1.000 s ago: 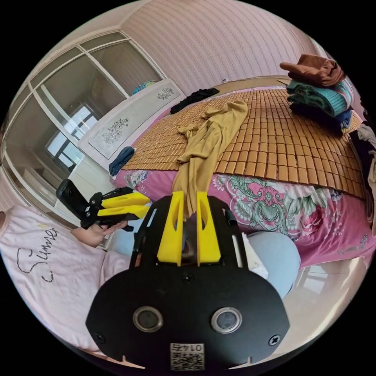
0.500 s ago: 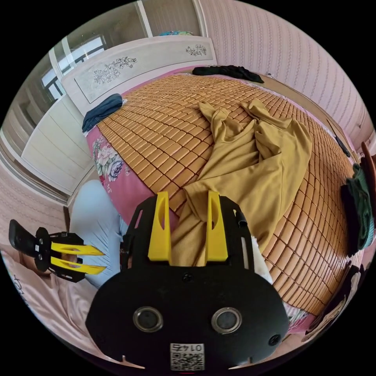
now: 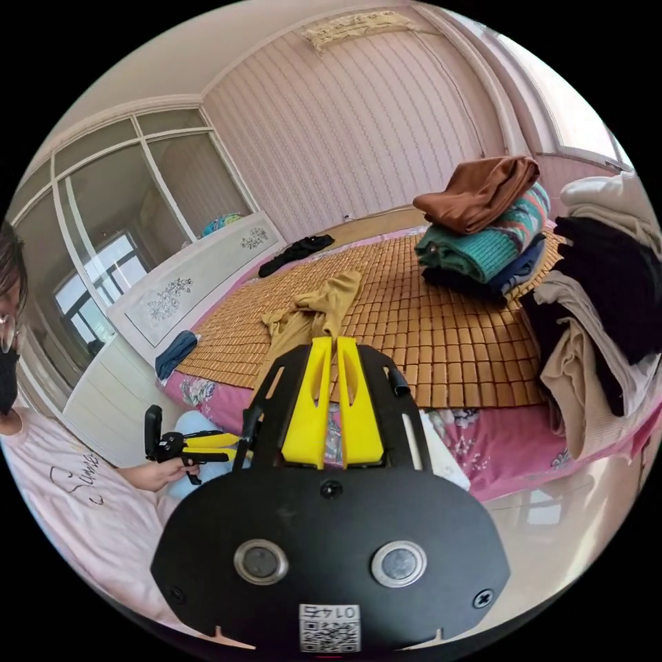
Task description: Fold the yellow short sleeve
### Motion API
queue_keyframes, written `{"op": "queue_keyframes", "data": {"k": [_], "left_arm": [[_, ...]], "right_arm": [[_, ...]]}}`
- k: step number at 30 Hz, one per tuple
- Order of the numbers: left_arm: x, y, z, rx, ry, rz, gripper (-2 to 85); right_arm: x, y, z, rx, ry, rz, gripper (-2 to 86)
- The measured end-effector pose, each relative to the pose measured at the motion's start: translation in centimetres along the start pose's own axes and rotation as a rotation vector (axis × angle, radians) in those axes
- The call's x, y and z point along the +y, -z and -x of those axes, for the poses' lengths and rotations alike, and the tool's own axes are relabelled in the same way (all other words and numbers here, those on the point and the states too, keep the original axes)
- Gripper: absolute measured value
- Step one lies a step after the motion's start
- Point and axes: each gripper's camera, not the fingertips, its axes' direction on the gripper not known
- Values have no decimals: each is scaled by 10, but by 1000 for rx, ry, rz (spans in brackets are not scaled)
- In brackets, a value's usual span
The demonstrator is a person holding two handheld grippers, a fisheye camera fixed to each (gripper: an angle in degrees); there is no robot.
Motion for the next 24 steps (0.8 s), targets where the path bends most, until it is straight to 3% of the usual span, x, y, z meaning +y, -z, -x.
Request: {"op": "queue_keyframes", "data": {"k": [9,15,20,24], "left_arm": [[11,-19,12,17,-20,46,111],[2,-45,25,29,-23,60,108],[4,-41,36,68,-19,44,6],[24,5,48,161,-30,-53,-4]], "right_arm": [[35,52,-24,240,-126,-56,6],[50,64,-12,232,-128,-52,7],[56,75,0,233,-105,-51,7],[59,91,10,237,-81,-61,7]]}}
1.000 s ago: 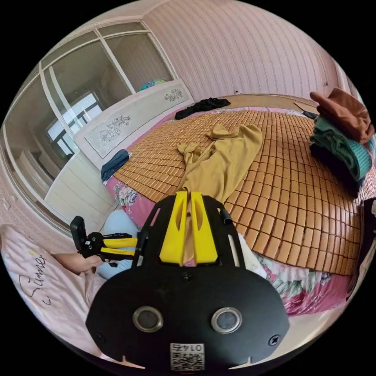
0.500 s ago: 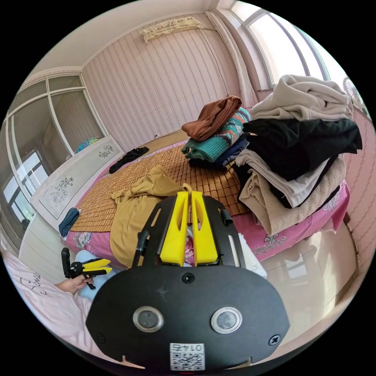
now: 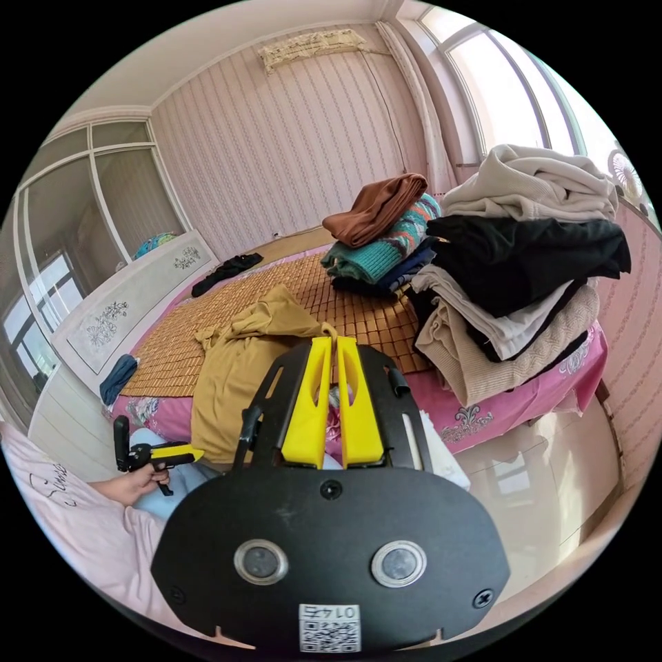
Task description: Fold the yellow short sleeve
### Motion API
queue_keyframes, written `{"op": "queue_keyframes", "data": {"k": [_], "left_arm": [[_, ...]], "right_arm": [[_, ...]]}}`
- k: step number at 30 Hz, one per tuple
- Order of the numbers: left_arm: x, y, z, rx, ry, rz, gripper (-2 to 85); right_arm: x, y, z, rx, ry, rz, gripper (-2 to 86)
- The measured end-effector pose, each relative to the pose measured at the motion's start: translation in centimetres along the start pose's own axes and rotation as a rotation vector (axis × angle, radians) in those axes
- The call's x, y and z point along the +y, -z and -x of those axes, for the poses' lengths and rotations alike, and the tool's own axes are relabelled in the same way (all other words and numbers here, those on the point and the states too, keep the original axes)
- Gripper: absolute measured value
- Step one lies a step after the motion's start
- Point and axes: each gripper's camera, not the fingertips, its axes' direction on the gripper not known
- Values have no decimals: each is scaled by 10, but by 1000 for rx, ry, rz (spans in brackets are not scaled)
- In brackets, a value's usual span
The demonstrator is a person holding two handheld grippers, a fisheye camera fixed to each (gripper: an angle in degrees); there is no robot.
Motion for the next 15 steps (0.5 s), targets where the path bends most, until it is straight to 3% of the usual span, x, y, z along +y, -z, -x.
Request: {"op": "queue_keyframes", "data": {"k": [7,11,15], "left_arm": [[49,187,50,183,162,-434,-9],[66,309,49,233,65,-726,-10],[62,412,14,189,-115,-847,-10]], "right_arm": [[9,56,8,-120,-5,-90,7],[8,96,24,-193,46,-155,6],[-19,168,55,-409,173,-330,6]]}}
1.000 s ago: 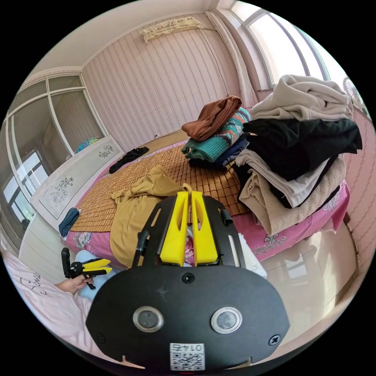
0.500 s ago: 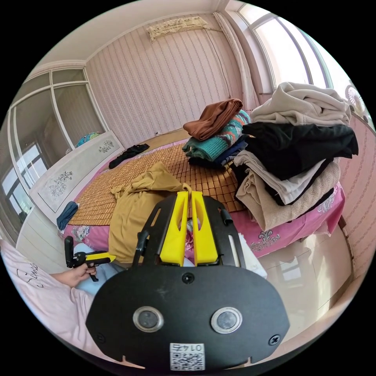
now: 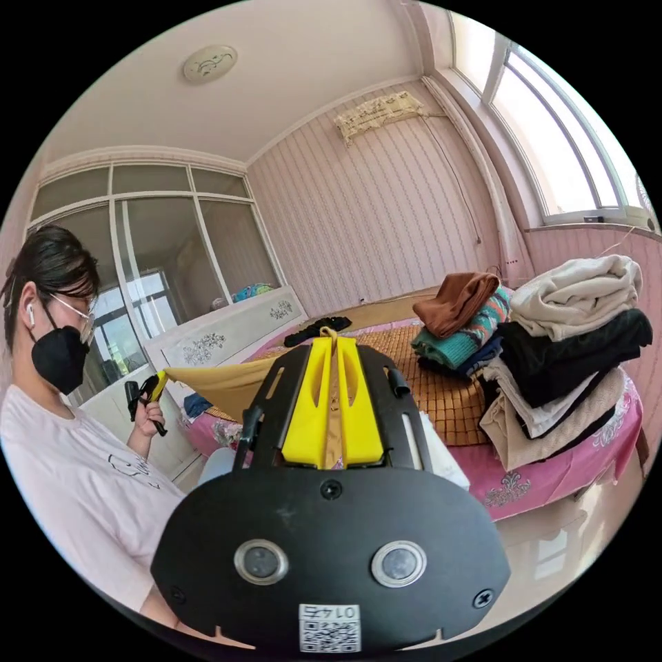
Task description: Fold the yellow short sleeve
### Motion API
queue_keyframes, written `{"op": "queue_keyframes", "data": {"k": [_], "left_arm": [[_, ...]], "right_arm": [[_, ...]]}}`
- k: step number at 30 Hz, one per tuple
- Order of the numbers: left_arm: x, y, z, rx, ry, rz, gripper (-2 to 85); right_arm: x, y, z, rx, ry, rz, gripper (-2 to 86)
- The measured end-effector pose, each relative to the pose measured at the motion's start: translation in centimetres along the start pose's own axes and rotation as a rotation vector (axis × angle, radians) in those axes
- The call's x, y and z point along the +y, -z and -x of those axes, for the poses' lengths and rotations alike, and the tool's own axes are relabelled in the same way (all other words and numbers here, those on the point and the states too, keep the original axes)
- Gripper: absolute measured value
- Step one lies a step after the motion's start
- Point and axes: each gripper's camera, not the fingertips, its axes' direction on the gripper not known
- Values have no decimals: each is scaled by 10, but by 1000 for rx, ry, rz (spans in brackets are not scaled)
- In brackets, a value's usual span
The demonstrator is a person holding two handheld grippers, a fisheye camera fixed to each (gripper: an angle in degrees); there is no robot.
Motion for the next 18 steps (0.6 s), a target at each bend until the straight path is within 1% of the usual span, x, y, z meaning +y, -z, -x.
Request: {"op": "queue_keyframes", "data": {"k": [2,3,4,5,6,8,9,11,12,13,14,16,17,18], "left_arm": [[-61,38,-40,-41,-190,-33,-10],[-74,47,-53,-75,-251,-42,-10],[-97,63,-76,-148,-361,-54,-10],[-115,74,-90,-183,-421,-58,-10],[-123,79,-92,-193,-432,-62,-10],[-146,87,-78,-243,-389,-41,-10],[-149,86,-68,-260,-361,-25,-10],[-150,69,-4,-305,-189,80,-10],[-148,62,15,-315,-141,109,-10],[-145,47,58,-336,-52,167,-10],[-148,32,97,-392,2,202,-10],[-170,12,137,-476,7,212,-10],[-197,-2,152,-466,4,197,-10],[-213,-8,155,-462,6,182,-10]], "right_arm": [[-39,21,30,-73,126,-100,5],[-65,32,52,-103,211,-147,5],[-90,37,73,-115,299,-171,5],[-101,37,83,-115,342,-174,5],[-120,34,100,-96,404,-173,5],[-140,17,113,-77,452,-154,5],[-150,-3,115,-85,456,-112,5],[-160,-50,107,-100,435,-2,5],[-162,-92,96,-104,402,96,5],[-163,-140,81,-100,357,196,4],[-163,-165,73,-96,335,240,4],[-175,-256,44,-44,255,362,4],[-184,-272,38,-47,227,364,4],[-211,-289,33,-69,169,320,4]]}}
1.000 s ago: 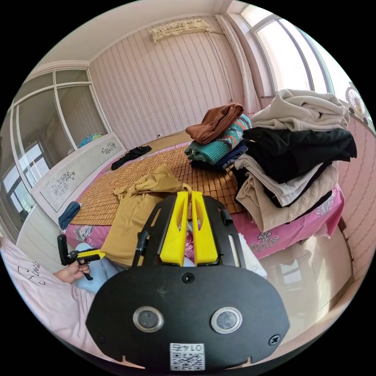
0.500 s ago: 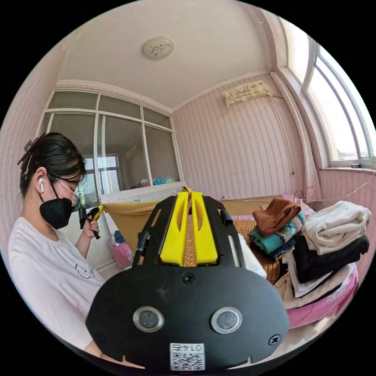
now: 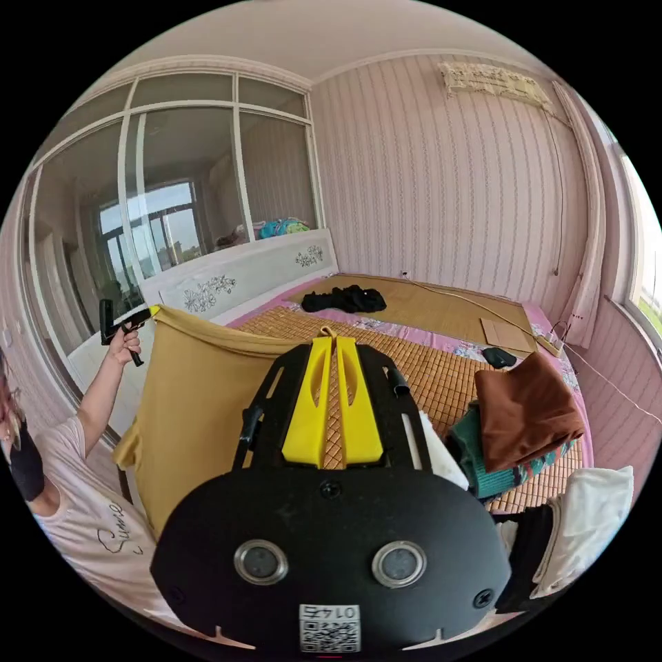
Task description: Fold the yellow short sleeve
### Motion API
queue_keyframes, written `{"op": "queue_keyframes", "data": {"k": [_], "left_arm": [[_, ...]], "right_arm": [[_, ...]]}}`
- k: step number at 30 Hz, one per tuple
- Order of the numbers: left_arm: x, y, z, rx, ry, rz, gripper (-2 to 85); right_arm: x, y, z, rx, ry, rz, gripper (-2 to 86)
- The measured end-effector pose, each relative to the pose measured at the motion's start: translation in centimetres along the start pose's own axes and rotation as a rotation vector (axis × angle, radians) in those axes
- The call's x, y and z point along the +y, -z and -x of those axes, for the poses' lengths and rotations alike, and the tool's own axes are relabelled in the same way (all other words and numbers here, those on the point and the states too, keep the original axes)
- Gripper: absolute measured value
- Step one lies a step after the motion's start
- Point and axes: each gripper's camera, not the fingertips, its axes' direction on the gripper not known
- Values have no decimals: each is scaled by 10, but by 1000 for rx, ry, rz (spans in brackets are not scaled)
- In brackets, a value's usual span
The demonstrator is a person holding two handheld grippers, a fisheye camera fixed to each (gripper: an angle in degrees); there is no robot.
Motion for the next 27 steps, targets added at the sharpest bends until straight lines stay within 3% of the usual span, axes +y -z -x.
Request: {"op": "queue_keyframes", "data": {"k": [4,7,12,19,23,27], "left_arm": [[-80,5,-22,-25,-74,-202,-10],[-79,-16,-7,-28,-57,-149,-10],[17,-101,66,-54,45,142,-10],[246,-199,154,-45,278,543,-10],[333,-208,166,-62,326,685,-10],[367,-196,164,-41,354,696,-10]], "right_arm": [[-81,48,3,-33,-16,-349,4],[-82,46,5,-79,19,-412,5],[-2,-50,-25,-118,-10,-212,5],[210,-216,-104,-234,-430,207,6],[281,-236,-109,-211,-523,329,6],[309,-216,-97,-190,-508,368,6]]}}
